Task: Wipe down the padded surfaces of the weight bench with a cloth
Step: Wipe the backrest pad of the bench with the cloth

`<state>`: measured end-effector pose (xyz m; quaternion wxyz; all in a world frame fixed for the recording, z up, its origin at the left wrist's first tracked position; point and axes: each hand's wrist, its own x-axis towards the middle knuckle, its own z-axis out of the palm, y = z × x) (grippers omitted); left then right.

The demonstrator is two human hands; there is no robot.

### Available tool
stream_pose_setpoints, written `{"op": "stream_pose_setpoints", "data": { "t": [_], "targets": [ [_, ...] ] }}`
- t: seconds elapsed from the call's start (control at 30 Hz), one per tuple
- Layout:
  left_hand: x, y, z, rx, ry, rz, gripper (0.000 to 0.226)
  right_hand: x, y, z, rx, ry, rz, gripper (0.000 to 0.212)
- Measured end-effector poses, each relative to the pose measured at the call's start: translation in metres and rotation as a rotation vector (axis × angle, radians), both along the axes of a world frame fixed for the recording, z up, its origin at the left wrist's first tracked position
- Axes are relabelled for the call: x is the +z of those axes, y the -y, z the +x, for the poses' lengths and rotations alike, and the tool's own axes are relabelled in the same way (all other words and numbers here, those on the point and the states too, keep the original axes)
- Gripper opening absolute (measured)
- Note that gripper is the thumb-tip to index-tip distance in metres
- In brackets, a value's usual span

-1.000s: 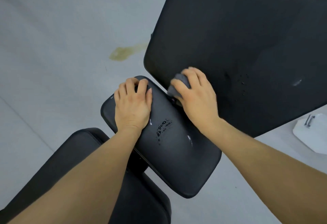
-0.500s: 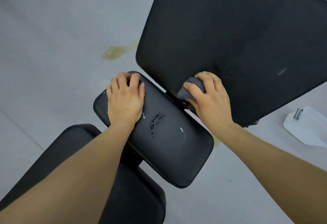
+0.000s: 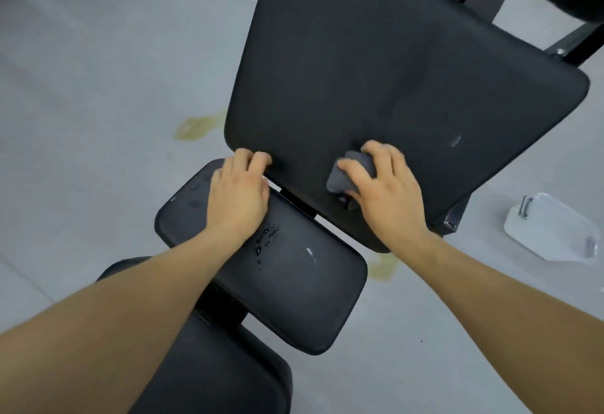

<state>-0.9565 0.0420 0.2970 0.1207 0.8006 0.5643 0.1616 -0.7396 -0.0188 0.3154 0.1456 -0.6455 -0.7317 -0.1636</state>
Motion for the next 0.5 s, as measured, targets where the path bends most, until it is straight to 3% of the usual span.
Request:
{"op": "stream_pose_setpoints", "data": {
  "t": [0.13, 0.27, 0.4, 0.5],
  "targets": [
    [0.014, -0.001, 0.034, -0.192, 0.093, 0.012, 0.04, 0.035, -0.058, 0.005, -0.11, 0.027, 0.063, 0.04],
    [0.015, -0.004, 0.041, -0.205, 0.102, -0.003, 0.048, 0.009, -0.021, 0.002, -0.154, -0.043, 0.105, 0.04],
    [0.02, -0.003, 0.035, -0.269, 0.032, -0.05, 0.061, -0.012, 0.024, 0.01, -0.046, 0.005, 0.003, 0.05],
    [0.028, -0.005, 0.039, -0.243, 0.01, -0.118, 0.063, 0.009, 0.003, 0.018, 0.016, 0.104, -0.001, 0.049]
  ]
}}
